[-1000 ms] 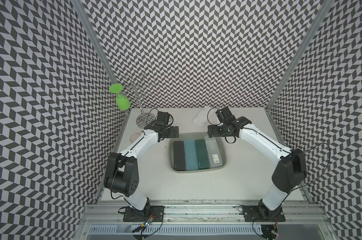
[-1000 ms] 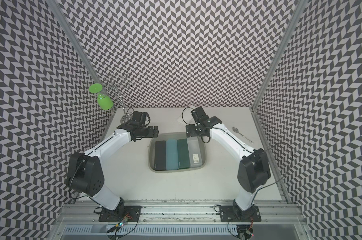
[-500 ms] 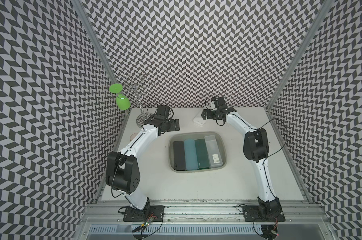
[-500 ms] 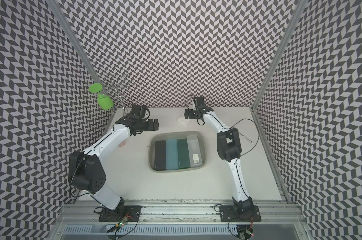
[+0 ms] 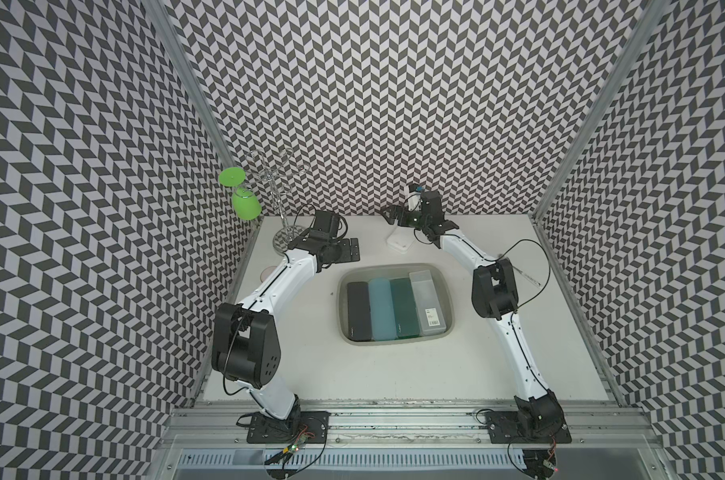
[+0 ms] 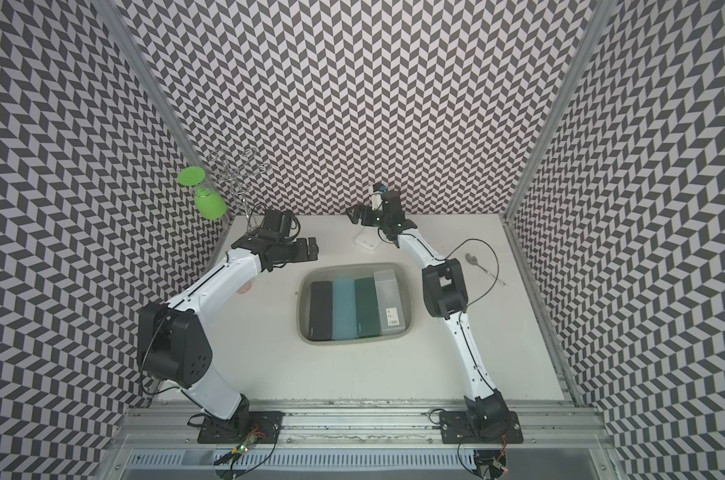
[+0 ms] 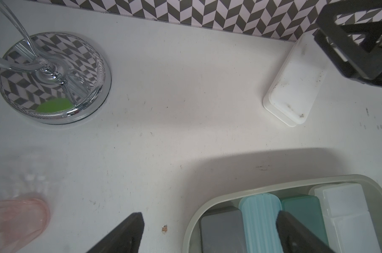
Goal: Put the pencil case into the storage box
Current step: Move the pencil case to the center of the board.
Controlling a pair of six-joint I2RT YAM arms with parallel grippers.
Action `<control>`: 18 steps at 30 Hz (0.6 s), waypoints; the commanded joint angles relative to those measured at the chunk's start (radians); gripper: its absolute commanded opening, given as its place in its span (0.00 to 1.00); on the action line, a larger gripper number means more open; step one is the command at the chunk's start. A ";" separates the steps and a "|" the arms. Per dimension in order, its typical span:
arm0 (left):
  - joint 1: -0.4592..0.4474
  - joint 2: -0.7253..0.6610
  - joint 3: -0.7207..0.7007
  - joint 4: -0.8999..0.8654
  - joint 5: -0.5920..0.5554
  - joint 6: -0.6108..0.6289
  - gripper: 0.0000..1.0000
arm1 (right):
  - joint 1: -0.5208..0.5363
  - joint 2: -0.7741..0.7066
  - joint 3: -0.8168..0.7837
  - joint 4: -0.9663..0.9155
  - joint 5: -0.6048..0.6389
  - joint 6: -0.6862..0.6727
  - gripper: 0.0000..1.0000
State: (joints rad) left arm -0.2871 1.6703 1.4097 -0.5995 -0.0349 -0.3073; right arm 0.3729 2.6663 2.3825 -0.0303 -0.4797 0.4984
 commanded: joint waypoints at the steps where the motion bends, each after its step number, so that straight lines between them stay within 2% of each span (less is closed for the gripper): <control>1: 0.008 0.006 0.015 0.015 0.006 0.009 1.00 | 0.008 0.080 0.051 0.137 -0.013 0.129 1.00; 6: 0.012 0.009 0.009 0.020 0.003 0.016 0.99 | 0.013 0.150 0.103 0.164 0.042 0.232 0.99; 10: 0.020 0.006 0.000 0.026 -0.001 0.015 1.00 | 0.041 0.168 0.121 0.129 0.087 0.247 1.00; 15: 0.032 0.009 -0.010 0.031 0.008 0.019 1.00 | 0.055 0.156 0.135 -0.110 0.141 0.230 1.00; 16: 0.035 0.010 -0.008 0.032 0.015 0.019 0.99 | 0.053 0.135 0.136 -0.193 0.223 0.153 0.99; 18: 0.037 0.019 -0.004 0.032 0.034 0.023 1.00 | 0.043 0.095 0.130 -0.330 0.286 0.096 1.00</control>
State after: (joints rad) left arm -0.2588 1.6714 1.4097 -0.5907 -0.0273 -0.3038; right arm 0.4213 2.7987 2.5122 -0.1104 -0.3084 0.6720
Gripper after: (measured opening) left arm 0.995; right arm 0.995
